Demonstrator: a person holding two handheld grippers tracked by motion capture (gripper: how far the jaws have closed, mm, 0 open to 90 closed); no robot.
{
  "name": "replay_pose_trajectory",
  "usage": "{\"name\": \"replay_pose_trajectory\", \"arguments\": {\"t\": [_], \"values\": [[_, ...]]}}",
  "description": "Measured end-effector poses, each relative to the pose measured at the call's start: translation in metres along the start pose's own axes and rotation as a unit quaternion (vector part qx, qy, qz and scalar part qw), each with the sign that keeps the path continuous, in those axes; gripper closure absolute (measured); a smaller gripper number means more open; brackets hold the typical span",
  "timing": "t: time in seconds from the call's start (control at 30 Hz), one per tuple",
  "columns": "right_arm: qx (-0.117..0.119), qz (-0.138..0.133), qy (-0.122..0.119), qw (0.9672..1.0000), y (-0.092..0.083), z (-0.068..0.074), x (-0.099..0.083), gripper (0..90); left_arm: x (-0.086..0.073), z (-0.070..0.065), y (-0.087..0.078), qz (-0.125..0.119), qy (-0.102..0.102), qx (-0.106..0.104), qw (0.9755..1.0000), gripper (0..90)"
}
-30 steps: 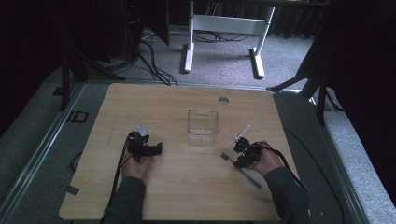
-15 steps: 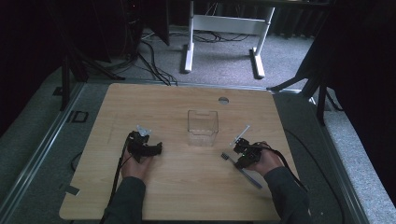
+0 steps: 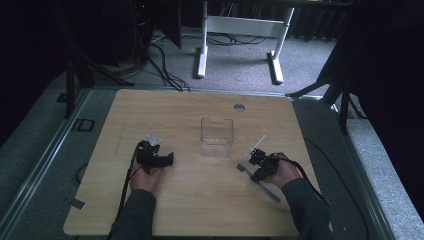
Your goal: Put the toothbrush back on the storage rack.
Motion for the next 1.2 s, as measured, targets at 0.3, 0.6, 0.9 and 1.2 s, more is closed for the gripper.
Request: {"name": "replay_pose_trajectory", "arguments": {"t": [0.3, 0.6, 0.9, 1.2], "values": [[0.004, 0.010, 0.001, 0.9999, 0.004, 0.000, 0.001, 70.3, 0.000, 0.000, 0.000, 0.000, 0.000, 0.000, 1.0000, 14.4], [0.003, 0.031, -0.011, 0.9995, 0.009, 0.000, 0.001, 71.4, 0.000, 0.000, 0.000, 0.000, 0.000, 0.000, 1.0000, 14.3], [0.003, 0.041, -0.014, 0.9991, 0.012, 0.001, 0.002, 74.2, 0.000, 0.000, 0.000, 0.000, 0.000, 0.000, 1.0000, 14.3], [0.001, 0.053, -0.017, 0.9985, 0.016, 0.001, 0.003, 75.5, 0.000, 0.000, 0.000, 0.000, 0.000, 0.000, 1.0000, 14.4]]}}
Point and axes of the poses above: each handheld gripper's, and its own axes: y roughly forward along the jaws, x roughly out of its top, z roughly to its left, the point moved 2 cm from there along y, roughly forward along the jaws, and after that the axes turned 15 degrees about -y, right-handed, at the moved point
